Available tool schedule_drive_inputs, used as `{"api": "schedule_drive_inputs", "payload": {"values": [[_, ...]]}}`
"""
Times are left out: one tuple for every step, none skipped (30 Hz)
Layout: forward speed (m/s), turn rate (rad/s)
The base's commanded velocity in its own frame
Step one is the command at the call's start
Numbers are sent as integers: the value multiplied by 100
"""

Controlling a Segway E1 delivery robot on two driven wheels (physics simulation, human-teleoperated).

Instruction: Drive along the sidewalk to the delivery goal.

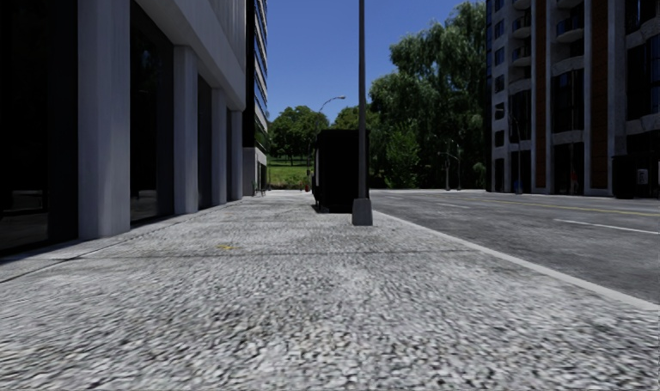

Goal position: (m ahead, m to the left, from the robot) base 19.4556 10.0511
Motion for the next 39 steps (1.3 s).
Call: {"api": "schedule_drive_inputs", "payload": {"values": [[200,35],[200,35],[200,35],[200,35],[200,35],[200,35],[200,29],[200,15],[200,15],[200,0],[200,0],[200,0],[200,0],[200,0],[200,0],[200,0],[200,0],[200,0],[200,0],[200,0],[200,0],[200,0],[200,0],[200,9],[200,16],[200,19],[200,19],[200,19],[200,19],[200,12],[200,0],[200,0],[200,0],[200,0],[200,0],[200,0],[200,0],[200,0],[200,3]]}}
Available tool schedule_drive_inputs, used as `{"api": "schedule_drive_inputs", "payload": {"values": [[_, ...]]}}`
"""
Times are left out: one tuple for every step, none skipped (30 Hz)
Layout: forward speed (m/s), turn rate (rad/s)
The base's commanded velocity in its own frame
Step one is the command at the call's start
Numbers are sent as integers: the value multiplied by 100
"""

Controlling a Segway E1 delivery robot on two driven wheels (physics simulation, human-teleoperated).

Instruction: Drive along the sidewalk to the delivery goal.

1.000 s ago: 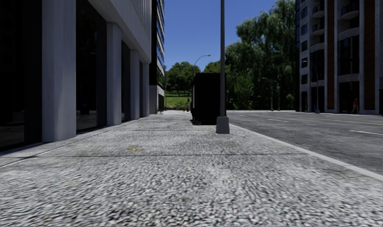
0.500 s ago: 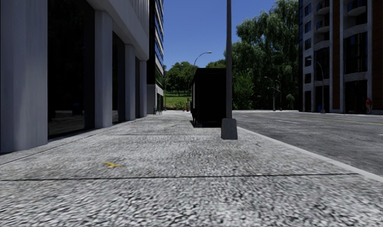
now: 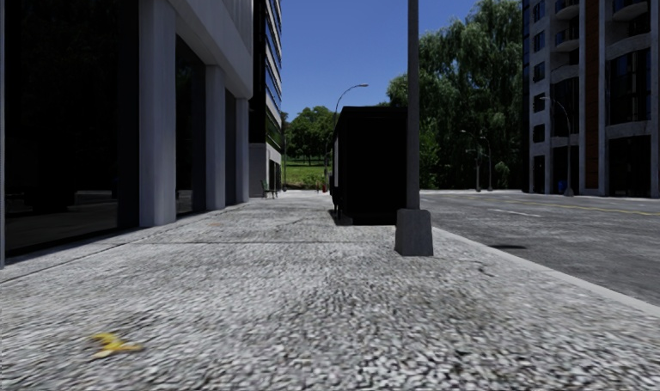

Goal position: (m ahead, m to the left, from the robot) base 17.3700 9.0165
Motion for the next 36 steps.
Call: {"api": "schedule_drive_inputs", "payload": {"values": [[200,3],[200,9],[200,12],[200,15],[200,19],[200,19],[200,19],[200,19],[200,19],[200,19],[200,19],[200,19],[200,19],[200,19],[200,19],[200,19],[200,21],[200,31],[200,34],[200,34],[200,33],[200,33],[200,21],[200,13],[200,5],[200,0],[200,0],[200,0],[200,0],[200,0],[200,0],[200,2],[200,2],[200,3],[200,3],[200,0]]}}
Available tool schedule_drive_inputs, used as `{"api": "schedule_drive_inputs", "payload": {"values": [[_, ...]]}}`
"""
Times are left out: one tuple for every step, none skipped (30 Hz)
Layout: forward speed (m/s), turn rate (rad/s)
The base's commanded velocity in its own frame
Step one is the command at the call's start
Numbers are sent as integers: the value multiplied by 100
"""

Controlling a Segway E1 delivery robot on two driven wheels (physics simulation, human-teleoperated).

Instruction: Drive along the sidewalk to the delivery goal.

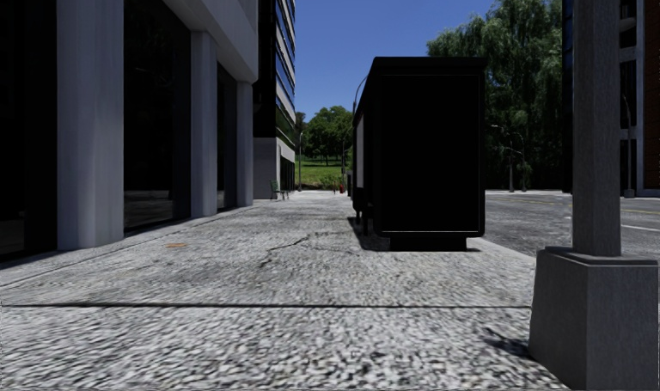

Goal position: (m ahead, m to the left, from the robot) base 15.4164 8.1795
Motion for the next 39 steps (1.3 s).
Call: {"api": "schedule_drive_inputs", "payload": {"values": [[200,0],[200,0],[200,0],[200,0],[200,0],[200,5],[200,10],[200,10],[200,12],[200,17],[200,17],[200,18],[200,18],[200,18],[200,18],[200,18],[200,20],[200,24],[200,29],[200,30],[200,30],[200,31],[200,31],[200,31],[200,31],[200,31],[200,31],[200,31],[200,31],[200,31],[200,31],[200,24],[200,0],[200,0],[200,0],[200,0],[200,0],[200,0],[200,0]]}}
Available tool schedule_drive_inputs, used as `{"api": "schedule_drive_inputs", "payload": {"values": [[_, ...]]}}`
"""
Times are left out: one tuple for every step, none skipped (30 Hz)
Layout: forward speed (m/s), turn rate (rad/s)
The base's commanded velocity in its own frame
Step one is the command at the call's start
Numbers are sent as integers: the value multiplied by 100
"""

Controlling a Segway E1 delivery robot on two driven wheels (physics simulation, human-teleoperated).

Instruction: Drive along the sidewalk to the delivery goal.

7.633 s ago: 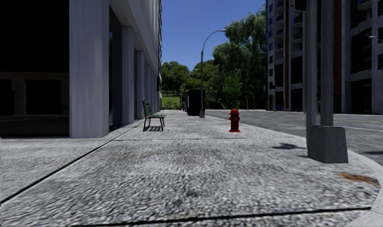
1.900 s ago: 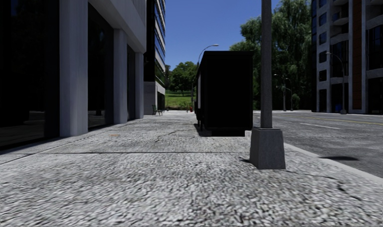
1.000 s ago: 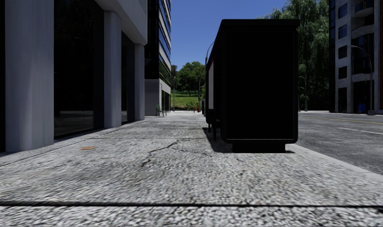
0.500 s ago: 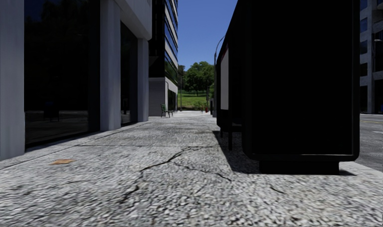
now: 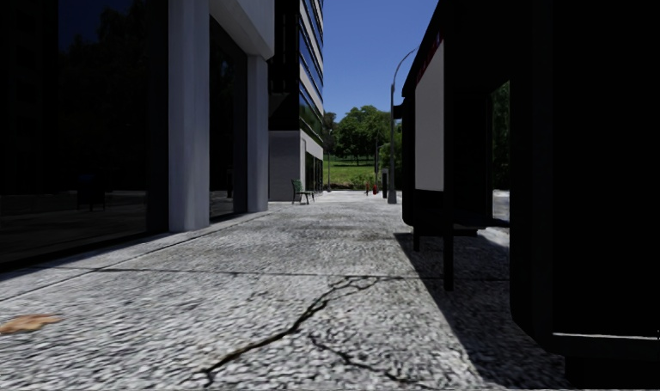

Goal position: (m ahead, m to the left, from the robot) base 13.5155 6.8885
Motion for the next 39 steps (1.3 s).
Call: {"api": "schedule_drive_inputs", "payload": {"values": [[200,0],[200,0],[200,0],[200,10],[200,17],[200,19],[200,20],[200,20],[200,20],[200,20],[200,20],[200,20],[200,14],[200,8],[200,8],[200,1],[200,0],[200,0],[200,0],[200,0],[200,0],[200,0],[200,0],[200,0],[200,0],[200,0],[200,0],[200,0],[200,0],[200,0],[200,0],[200,0],[200,0],[200,0],[200,0],[200,0],[200,0],[200,0],[200,0]]}}
